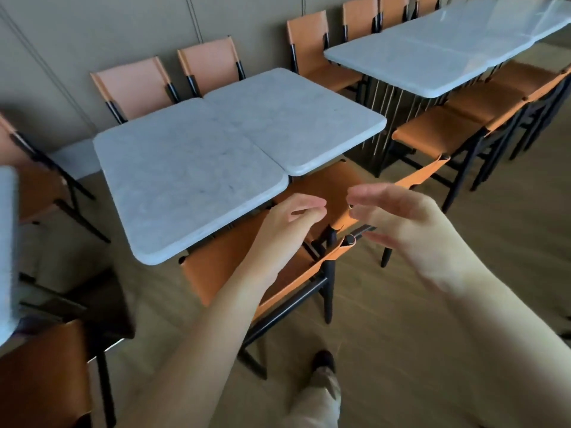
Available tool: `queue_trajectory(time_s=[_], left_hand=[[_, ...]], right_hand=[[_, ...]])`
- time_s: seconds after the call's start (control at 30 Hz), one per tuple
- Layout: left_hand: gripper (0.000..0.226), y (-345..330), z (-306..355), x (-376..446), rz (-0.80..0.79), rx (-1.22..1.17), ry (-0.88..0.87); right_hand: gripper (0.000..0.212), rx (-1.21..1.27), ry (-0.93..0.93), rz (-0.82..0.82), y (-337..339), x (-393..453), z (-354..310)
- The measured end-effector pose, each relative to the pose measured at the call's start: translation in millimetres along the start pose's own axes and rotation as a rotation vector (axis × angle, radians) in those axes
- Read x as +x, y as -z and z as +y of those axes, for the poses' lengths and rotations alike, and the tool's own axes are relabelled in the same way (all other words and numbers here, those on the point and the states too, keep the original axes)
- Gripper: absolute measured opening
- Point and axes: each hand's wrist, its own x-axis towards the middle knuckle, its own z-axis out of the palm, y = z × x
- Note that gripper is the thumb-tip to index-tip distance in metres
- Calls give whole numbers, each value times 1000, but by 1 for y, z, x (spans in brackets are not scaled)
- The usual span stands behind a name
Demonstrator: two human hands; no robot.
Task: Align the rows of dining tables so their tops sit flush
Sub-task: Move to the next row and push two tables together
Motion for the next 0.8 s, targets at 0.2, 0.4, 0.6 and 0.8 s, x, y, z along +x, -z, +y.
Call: queue_trajectory(time_s=[0.2,0.4,0.6,0.8], left_hand=[[16,10,-9,72,145,-24,95],[14,14,-13,165,249,-58,162],[17,6,-31,230,248,-9,235],[16,4,-66,273,326,24,345]], right_hand=[[22,-26,-5,-149,8,93,8],[25,-79,-62,-198,26,197,19],[24,-114,-119,-226,37,277,39],[28,-242,-123,-370,23,354,76]])
